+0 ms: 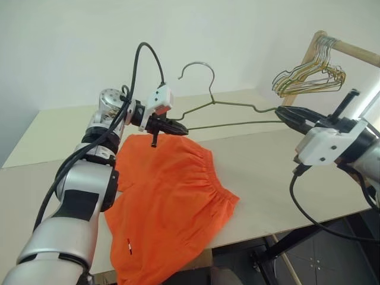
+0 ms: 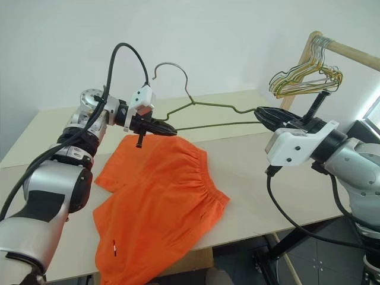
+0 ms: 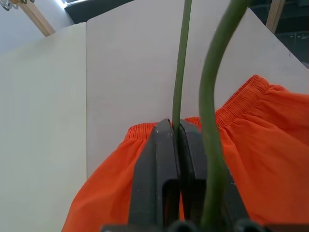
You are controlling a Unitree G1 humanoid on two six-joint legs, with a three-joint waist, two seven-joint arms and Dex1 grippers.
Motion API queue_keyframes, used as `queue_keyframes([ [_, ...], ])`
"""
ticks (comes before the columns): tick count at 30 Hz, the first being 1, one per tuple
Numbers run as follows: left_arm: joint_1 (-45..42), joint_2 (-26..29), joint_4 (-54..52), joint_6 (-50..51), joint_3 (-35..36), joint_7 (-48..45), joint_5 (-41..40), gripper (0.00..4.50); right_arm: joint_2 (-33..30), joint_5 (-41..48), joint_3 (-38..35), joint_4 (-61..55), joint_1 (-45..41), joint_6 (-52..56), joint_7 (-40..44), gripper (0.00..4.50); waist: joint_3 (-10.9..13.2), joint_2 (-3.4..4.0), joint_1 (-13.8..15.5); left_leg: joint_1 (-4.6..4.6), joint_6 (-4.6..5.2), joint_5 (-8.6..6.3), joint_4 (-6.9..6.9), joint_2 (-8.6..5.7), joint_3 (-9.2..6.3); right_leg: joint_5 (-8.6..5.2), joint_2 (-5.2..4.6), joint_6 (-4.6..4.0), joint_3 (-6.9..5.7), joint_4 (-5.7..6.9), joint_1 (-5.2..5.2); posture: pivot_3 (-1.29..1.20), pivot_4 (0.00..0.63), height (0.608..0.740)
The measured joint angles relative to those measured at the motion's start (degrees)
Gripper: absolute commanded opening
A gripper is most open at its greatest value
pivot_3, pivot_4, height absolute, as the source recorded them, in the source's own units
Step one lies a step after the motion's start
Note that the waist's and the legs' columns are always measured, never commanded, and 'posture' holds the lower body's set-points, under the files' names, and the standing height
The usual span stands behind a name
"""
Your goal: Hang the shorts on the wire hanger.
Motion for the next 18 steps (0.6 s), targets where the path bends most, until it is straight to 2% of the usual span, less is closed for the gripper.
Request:
queue_keyframes([
  [4,1.38,0.01,-2.58,0.95,0.62,-1.07,-0.21,0.0,-0.11,0.33,-0.01,0.45,0.17,-0.67,0.81,1.07,0.0,0.0,0.04,0.0,0.0,0.0,0.0,0.01,-0.01,0.0,-0.01,0.0,0.0,0.0,0.0,-0.2,0.0,0.74],
  [12,5.15,0.96,-5.88,2.8,0.86,1.32,0.11,0.0,-3.02,4.95,0.11,0.05,3.03,-0.48,8.74,3.87,0.0,0.0,0.09,0.01,0.0,0.0,0.02,0.04,-0.03,0.0,-0.02,0.0,0.0,0.03,0.01,-0.18,0.0,0.74],
  [14,6.21,1.35,-7.77,2.91,0.6,1.81,0.28,0.0,-3.99,8.28,0.07,-1.18,3.32,2.98,11.14,4.49,0.0,0.0,0.19,0.0,0.0,0.0,0.01,0.04,-0.04,0.0,-0.02,0.0,0.0,0.03,0.01,-0.17,0.0,0.74],
  [18,9.23,3.53,-13.4,2.75,-0.99,2.32,1.64,0.0,-5.9,22.34,-0.42,-6.6,1.97,21.52,13.71,4.49,-0.01,0.02,0.17,0.0,0.0,0.0,0.01,0.11,-0.09,0.0,-0.03,0.0,0.01,0.06,0.01,-0.16,0.0,0.74],
])
